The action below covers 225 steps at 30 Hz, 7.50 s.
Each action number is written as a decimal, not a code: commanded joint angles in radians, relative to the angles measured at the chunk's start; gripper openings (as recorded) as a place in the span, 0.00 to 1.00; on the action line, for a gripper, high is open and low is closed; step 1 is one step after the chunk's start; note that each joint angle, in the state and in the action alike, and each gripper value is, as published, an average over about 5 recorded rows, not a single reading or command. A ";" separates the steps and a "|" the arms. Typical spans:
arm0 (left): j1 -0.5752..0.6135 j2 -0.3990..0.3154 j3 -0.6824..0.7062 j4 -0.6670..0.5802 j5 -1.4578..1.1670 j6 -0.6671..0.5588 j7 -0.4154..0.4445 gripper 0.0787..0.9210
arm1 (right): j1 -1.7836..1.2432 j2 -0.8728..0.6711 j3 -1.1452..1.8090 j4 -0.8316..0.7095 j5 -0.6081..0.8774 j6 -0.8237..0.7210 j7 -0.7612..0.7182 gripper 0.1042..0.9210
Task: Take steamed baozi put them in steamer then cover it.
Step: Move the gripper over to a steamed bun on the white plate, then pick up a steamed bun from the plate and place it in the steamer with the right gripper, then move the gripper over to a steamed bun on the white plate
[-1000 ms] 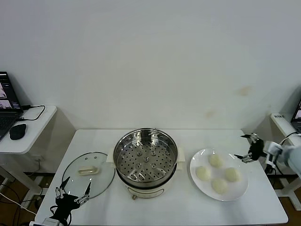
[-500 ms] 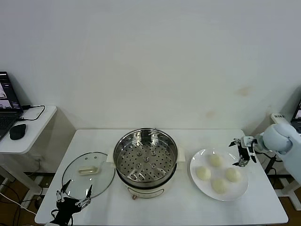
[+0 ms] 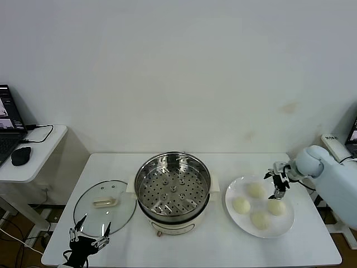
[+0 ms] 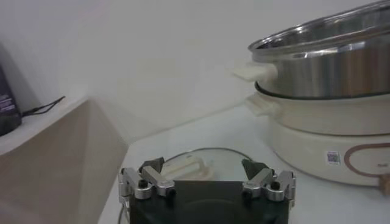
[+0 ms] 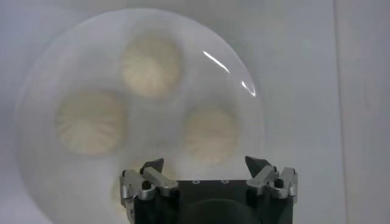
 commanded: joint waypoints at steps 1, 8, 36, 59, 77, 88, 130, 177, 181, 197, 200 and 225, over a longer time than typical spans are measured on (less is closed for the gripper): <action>0.002 -0.001 0.002 0.009 0.004 -0.001 0.000 0.88 | 0.021 0.061 -0.022 -0.075 -0.016 0.030 0.013 0.88; -0.003 0.002 0.002 0.022 0.013 0.001 -0.003 0.88 | 0.011 0.086 -0.019 -0.104 -0.049 0.044 0.004 0.88; -0.007 0.004 0.004 0.047 0.042 0.011 -0.004 0.88 | -0.015 0.115 0.023 -0.141 -0.090 0.049 0.013 0.64; -0.013 -0.013 0.011 0.037 0.032 0.009 -0.032 0.88 | 0.563 0.109 -0.368 -0.031 0.375 -0.008 -0.100 0.57; -0.020 -0.001 -0.011 0.025 -0.023 0.007 -0.067 0.88 | 0.748 0.546 -0.488 -0.230 0.486 0.362 -0.254 0.57; 0.000 -0.012 -0.017 0.043 -0.024 0.007 -0.072 0.88 | 0.692 0.556 -0.495 -0.022 0.152 0.711 -0.234 0.58; 0.008 -0.062 -0.015 0.048 0.005 0.027 -0.077 0.88 | 0.552 0.652 -0.537 -0.111 -0.062 0.718 -0.187 0.58; -0.004 -0.037 0.004 0.036 0.008 0.038 -0.054 0.88 | 0.759 0.037 -0.539 0.253 0.581 -0.243 -0.114 0.88; -0.008 -0.012 0.017 0.027 0.009 0.043 -0.044 0.88 | 0.728 -0.093 -0.557 0.325 0.503 -0.363 -0.164 0.88; 0.016 -0.013 0.036 0.016 0.017 0.045 -0.044 0.88 | 0.415 -0.221 -0.490 0.456 0.304 -0.426 -0.091 0.88; 0.020 -0.013 0.033 0.015 0.019 0.045 -0.044 0.88 | 0.324 -0.201 -0.449 0.444 0.272 -0.420 -0.086 0.88; 0.005 -0.019 0.026 0.042 0.043 0.049 -0.030 0.88 | 0.116 -0.087 -0.359 0.334 0.197 -0.404 0.049 0.88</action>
